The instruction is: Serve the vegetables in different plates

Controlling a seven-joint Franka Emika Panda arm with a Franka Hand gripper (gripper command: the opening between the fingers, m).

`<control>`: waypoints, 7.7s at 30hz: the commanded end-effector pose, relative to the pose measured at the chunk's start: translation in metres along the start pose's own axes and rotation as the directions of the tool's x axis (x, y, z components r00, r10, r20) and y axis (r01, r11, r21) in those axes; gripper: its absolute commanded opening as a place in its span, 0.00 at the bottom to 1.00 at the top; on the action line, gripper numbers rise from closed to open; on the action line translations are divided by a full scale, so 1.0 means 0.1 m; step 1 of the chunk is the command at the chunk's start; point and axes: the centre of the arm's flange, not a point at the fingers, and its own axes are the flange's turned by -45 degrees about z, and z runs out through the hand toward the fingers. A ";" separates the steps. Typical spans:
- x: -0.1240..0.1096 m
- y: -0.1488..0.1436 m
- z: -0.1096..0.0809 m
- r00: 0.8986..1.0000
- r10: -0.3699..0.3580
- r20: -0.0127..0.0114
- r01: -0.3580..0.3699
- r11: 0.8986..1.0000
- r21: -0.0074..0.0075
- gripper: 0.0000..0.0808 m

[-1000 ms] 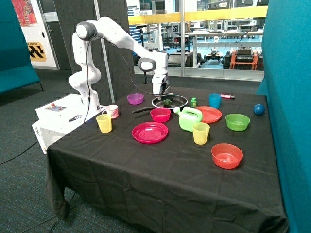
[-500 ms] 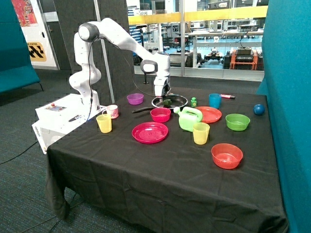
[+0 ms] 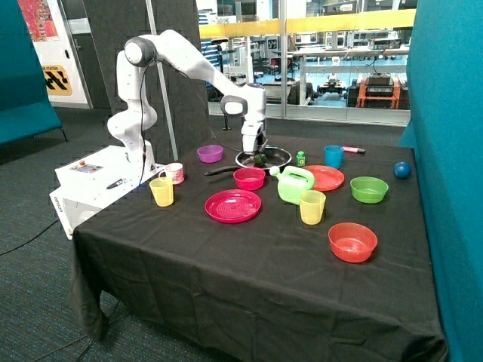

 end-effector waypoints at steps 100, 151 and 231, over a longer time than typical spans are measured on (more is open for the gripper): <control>0.08 -0.07 -0.12 1.000 -0.026 -0.002 0.026 1.000 0.002 0.00; -0.21 1.81 -1.10 0.987 0.158 -0.001 -0.158 0.987 0.002 0.00; 0.07 3.16 0.08 0.983 0.182 -0.001 -0.182 0.983 0.003 0.75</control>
